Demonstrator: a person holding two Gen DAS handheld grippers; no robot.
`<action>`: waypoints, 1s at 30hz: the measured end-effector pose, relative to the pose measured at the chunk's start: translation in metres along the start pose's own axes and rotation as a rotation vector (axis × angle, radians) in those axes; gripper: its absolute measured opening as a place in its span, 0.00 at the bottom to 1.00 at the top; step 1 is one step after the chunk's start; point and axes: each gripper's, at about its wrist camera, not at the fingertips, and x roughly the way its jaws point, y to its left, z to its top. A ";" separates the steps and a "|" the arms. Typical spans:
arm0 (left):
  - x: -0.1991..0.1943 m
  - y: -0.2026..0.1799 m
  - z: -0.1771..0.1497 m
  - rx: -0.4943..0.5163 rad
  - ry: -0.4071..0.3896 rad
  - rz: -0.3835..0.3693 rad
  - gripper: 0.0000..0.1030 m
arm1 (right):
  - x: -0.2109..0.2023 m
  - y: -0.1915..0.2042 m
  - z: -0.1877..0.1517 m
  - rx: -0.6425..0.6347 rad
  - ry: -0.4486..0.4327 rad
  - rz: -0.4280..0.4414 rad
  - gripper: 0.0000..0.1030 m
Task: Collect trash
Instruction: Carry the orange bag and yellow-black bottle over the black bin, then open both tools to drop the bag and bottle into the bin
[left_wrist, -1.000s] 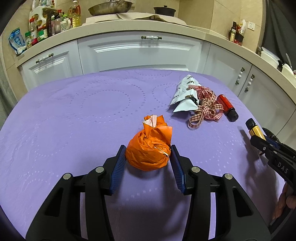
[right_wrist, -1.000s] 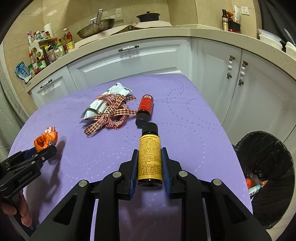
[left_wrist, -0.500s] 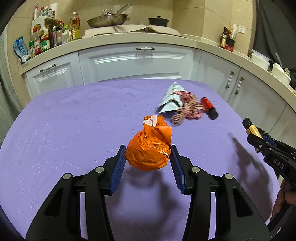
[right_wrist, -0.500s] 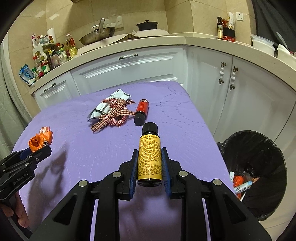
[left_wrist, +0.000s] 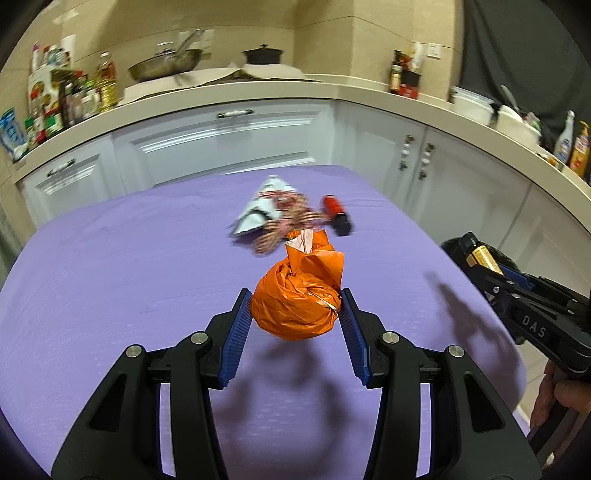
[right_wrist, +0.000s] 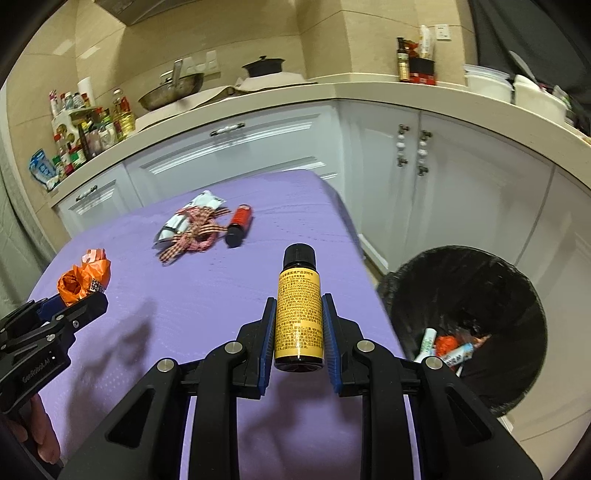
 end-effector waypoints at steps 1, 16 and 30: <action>0.000 -0.005 0.000 0.006 -0.002 -0.007 0.45 | -0.002 -0.005 -0.001 0.008 -0.003 -0.007 0.24; 0.013 -0.099 0.004 0.142 -0.010 -0.132 0.45 | -0.031 -0.085 -0.016 0.142 -0.033 -0.128 0.24; 0.034 -0.172 0.014 0.230 -0.019 -0.192 0.45 | -0.037 -0.146 -0.017 0.218 -0.053 -0.196 0.24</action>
